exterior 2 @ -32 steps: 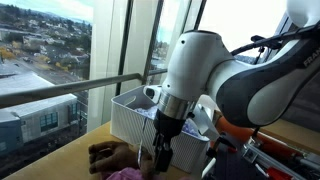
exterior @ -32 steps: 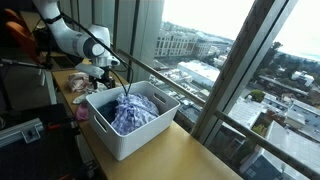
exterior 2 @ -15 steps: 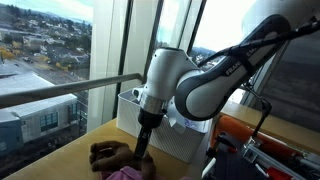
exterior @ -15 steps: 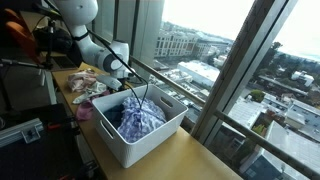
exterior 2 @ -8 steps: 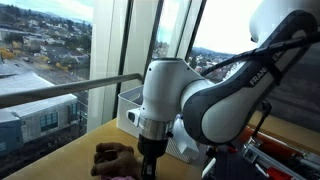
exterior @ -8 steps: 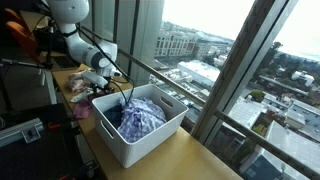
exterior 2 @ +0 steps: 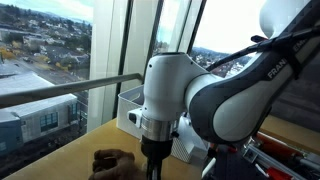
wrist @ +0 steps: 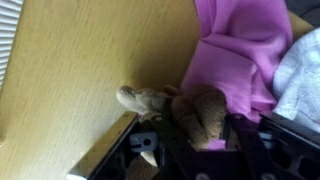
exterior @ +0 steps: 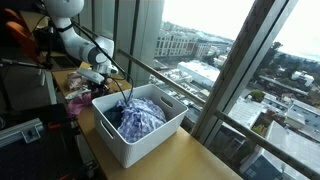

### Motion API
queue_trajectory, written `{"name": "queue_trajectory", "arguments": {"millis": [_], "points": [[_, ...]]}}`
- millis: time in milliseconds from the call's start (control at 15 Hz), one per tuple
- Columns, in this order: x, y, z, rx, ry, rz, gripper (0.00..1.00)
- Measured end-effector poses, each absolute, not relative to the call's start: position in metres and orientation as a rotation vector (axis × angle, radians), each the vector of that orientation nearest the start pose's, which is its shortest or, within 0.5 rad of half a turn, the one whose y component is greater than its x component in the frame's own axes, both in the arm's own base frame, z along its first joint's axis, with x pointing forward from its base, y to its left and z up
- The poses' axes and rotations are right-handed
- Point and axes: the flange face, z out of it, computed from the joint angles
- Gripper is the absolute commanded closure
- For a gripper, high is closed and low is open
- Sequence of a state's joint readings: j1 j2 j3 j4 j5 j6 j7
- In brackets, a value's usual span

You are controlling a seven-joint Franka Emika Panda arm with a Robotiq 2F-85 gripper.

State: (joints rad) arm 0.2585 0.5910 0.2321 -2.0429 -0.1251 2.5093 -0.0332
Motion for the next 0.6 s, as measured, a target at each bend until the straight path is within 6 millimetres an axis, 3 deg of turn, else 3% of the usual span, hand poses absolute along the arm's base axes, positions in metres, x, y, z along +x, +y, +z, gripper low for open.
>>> {"name": "queue_trajectory", "arguments": {"millis": [267, 400, 600], "points": [[0.524, 0.253, 0.183, -2.996, -0.882, 0.143, 0.96], [0.533, 0.238, 0.219, -3.021, -0.86, 0.097, 0.94], [0.552, 0.206, 0.289, -3.069, -0.79, -0.031, 0.94]]}}
